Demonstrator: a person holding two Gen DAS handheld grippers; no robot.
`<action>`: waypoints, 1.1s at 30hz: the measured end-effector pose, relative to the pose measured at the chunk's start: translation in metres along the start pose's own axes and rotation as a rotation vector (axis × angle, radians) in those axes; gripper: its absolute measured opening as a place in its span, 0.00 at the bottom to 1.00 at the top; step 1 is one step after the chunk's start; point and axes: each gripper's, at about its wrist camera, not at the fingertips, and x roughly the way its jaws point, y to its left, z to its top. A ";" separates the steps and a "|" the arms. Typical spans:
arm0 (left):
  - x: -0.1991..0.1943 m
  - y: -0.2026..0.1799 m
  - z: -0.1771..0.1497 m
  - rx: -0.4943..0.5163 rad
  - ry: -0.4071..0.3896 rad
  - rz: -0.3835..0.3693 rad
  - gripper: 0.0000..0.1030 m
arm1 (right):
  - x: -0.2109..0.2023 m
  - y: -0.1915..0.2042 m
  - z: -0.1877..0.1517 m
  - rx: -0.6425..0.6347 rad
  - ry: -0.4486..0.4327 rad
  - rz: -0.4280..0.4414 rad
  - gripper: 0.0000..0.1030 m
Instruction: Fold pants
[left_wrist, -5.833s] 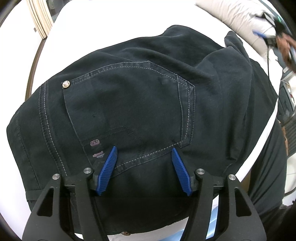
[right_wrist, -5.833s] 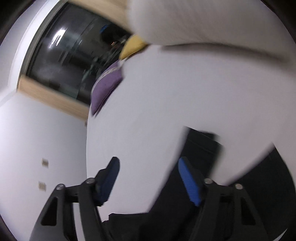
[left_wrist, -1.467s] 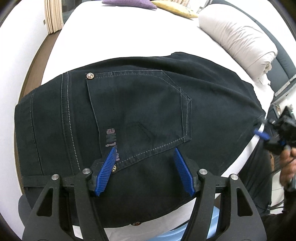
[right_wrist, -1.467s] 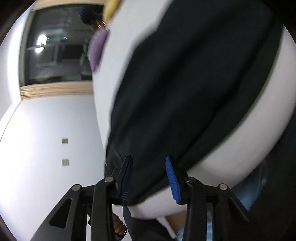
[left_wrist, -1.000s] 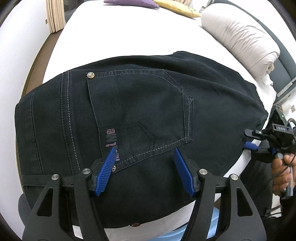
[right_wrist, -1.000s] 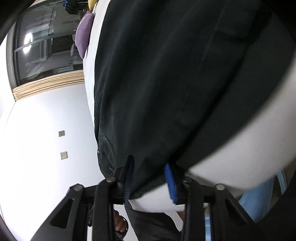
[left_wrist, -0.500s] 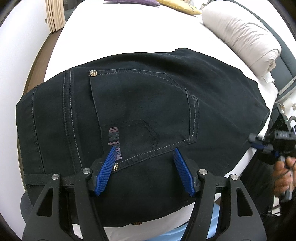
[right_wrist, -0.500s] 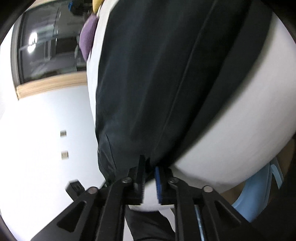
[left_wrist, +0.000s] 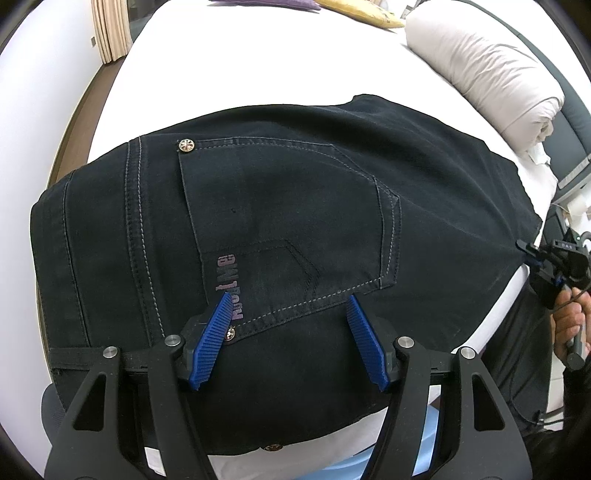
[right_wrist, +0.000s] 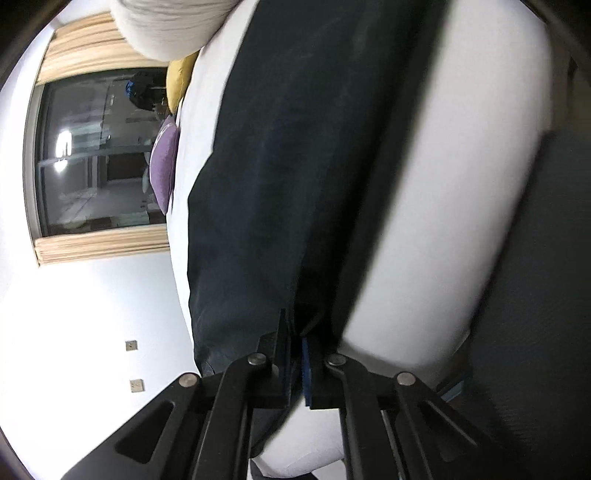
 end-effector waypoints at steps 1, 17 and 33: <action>0.000 0.000 0.000 0.000 0.000 0.000 0.61 | 0.000 0.000 0.000 -0.002 0.004 0.001 0.02; 0.000 0.001 -0.002 0.001 0.000 0.008 0.61 | -0.050 -0.011 0.063 0.004 -0.171 -0.049 0.02; -0.028 -0.044 0.034 0.061 -0.117 -0.036 0.62 | -0.078 0.059 0.067 -0.255 -0.255 -0.097 0.31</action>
